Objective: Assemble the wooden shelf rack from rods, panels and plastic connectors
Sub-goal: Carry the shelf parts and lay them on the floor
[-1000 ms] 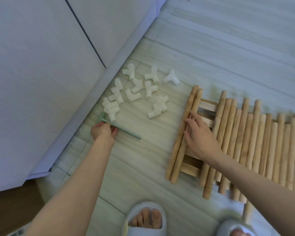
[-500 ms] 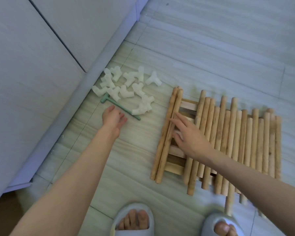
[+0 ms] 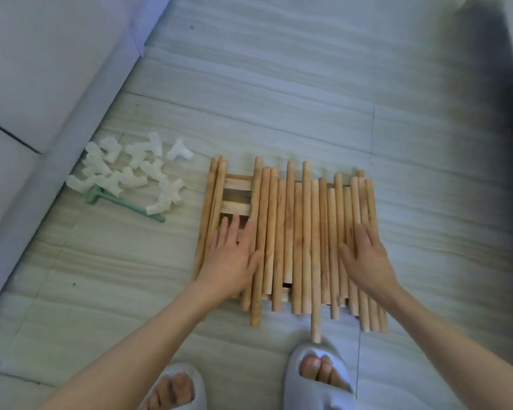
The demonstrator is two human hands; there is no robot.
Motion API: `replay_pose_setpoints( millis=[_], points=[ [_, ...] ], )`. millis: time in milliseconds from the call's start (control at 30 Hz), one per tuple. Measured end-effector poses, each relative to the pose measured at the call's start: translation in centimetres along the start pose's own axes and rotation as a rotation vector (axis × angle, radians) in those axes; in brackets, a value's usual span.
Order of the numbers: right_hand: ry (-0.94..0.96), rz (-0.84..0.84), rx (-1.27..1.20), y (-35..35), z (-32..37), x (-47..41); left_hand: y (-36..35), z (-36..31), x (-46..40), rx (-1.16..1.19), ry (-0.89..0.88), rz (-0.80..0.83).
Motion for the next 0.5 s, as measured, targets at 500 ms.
replay_pose_setpoints(
  millis=[500],
  points=[
    [-0.04,-0.03,-0.02,-2.0,-0.9,0.0,-2.5,-0.9,-0.2,-0.203,-0.061,0.091]
  ],
)
Point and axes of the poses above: each hand's wrist, its own x-axis away from the middle knuckle, its own y-axis out of the back of the hand, z = x × y, the point moved 5 cm from there along -x, towards the middle knuckle, and after that the axes turned 6 degrees about -y, right-handed, at the moved point
